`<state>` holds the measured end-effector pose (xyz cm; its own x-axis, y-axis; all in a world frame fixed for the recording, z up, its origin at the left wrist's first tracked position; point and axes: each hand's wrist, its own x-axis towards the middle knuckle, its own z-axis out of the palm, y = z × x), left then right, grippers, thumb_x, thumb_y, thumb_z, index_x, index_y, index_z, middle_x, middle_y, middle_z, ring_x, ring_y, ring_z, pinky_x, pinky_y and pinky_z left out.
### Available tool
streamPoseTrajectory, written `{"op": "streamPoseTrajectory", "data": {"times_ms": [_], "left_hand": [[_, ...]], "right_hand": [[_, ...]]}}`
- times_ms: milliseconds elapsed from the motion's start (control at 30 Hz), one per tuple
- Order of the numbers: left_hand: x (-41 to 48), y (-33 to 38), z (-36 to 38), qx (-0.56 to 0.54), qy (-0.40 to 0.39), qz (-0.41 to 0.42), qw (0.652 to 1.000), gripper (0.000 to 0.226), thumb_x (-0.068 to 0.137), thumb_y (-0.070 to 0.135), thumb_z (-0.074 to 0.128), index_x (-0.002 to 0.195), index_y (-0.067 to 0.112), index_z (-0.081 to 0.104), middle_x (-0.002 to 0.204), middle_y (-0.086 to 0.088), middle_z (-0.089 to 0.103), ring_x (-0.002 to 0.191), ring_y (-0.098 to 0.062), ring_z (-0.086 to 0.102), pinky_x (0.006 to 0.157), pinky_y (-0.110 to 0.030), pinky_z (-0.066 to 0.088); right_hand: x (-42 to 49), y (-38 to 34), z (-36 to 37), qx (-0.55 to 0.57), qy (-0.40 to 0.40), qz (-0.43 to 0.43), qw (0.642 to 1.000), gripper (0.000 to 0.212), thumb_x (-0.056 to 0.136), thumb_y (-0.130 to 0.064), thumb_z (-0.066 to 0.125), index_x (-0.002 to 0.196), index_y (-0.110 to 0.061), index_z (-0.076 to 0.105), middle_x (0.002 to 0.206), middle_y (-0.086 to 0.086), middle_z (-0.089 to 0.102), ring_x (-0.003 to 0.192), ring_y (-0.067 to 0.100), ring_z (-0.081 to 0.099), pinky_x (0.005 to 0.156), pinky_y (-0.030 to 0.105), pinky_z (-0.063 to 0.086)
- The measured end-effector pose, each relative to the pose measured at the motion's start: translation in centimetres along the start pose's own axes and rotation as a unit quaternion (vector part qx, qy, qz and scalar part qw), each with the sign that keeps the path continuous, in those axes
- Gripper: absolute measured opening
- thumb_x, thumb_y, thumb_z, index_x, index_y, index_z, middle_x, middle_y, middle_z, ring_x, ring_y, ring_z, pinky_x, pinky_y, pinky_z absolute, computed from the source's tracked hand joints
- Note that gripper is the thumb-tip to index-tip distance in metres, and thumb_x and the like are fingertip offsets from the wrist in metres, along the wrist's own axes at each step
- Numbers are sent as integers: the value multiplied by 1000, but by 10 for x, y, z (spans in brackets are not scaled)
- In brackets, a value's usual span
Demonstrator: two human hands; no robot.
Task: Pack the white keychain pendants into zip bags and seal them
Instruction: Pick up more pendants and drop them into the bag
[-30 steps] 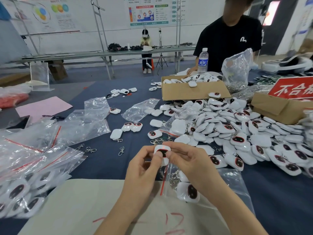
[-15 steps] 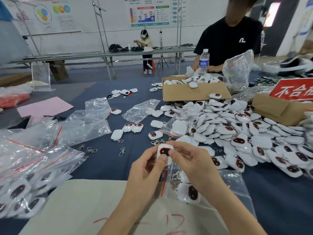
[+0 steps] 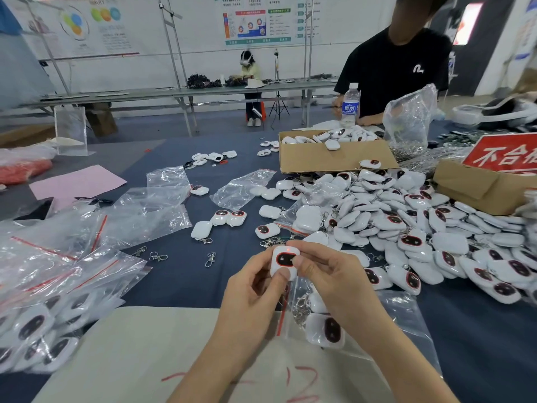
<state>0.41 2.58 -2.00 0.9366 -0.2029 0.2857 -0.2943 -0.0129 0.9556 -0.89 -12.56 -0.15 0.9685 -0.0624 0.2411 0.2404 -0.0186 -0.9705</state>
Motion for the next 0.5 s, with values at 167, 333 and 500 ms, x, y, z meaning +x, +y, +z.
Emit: {"op": "streamPoseTrajectory", "data": {"times_ms": [167,333,500], "left_hand": [[0,-3,0,58,55,45,996,25,96,18,68,105,41,66,100,13,74,93,-8,70,80,-17,52],[0,-7,-6,221,107,150,958,22,92,20,63,98,41,59,98,19,62,96,-10,62,79,-13,44],[2,-7,-5,226,111,172,952,27,90,18,62,100,43,60,101,19,60,97,-12,61,79,-13,44]], "right_hand": [[1,2,2,9,0,3,1000,25,94,-5,66,104,-28,71,96,-9,78,93,5,73,80,11,51],[0,4,7,11,-12,16,1000,28,88,-8,74,108,-28,68,101,-14,76,93,7,74,81,16,54],[0,4,5,43,-18,17,999,27,89,-4,72,109,-22,69,102,-10,77,94,9,74,80,15,54]]}}
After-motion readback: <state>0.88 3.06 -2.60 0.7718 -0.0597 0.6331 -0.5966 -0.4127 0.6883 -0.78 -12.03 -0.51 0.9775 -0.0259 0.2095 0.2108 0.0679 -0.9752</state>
